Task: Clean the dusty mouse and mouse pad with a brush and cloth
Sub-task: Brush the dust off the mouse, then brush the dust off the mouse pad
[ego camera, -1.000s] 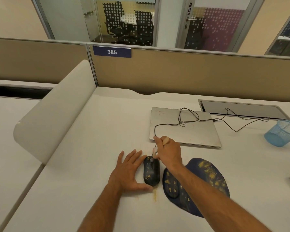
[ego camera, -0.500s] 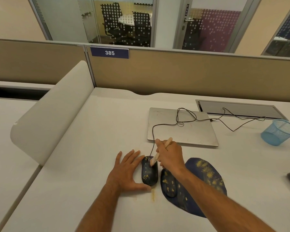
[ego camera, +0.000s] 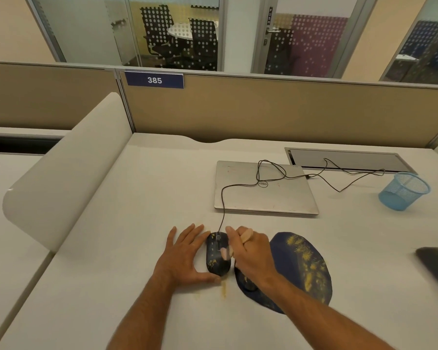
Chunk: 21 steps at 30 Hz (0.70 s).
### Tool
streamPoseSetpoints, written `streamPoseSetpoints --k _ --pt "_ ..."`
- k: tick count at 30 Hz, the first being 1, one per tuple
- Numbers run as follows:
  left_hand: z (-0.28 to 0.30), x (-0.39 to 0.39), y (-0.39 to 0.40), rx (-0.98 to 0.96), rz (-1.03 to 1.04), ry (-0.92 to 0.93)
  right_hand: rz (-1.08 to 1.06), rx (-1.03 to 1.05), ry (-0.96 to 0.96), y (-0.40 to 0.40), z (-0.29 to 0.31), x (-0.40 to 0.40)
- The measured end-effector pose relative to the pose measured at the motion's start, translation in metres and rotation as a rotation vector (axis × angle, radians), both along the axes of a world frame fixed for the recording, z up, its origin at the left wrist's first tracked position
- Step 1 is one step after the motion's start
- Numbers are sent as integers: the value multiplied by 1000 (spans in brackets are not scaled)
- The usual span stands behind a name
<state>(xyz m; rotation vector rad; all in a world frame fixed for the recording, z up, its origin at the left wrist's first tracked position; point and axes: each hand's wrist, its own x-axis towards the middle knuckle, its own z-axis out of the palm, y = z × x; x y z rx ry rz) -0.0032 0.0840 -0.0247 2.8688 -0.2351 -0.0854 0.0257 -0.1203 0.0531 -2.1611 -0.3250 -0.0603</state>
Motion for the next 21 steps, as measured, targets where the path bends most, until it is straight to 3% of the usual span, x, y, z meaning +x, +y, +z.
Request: streamPoseSetpoints --k 6,10,15,21 --pt "-1 0 -1 4 7 -2 -15 77 -31 -10 -8 -20" --pt "-3 0 0 16 10 -2 85 -16 32 -14 -10 -32" --pt "-4 1 1 7 -2 -9 -27 152 115 -26 3 -32" --pt "0 0 1 -113 43 -17 -133 190 209 -69 26 -12"
